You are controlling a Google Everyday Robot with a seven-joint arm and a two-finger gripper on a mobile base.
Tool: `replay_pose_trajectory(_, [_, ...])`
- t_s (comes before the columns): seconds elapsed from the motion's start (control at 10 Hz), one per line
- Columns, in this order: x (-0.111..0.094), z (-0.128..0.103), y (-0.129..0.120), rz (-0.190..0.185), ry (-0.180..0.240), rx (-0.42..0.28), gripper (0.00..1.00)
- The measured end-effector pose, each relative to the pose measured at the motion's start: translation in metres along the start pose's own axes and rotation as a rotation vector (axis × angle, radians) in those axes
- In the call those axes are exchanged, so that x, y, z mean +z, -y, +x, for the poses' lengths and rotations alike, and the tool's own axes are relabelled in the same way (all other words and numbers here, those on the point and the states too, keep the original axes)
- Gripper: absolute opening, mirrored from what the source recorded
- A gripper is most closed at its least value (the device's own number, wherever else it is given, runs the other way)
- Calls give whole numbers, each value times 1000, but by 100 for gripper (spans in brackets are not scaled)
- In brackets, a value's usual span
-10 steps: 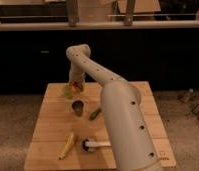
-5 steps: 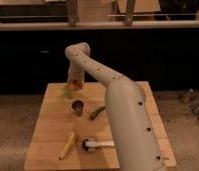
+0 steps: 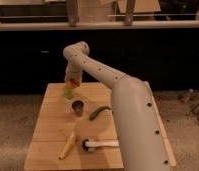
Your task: Place apple in plastic cup
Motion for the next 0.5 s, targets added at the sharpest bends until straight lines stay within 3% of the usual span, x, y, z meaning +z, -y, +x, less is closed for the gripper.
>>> replay_pose_trajectory(0.5, [-2, 1, 29, 29, -48, -34, 1])
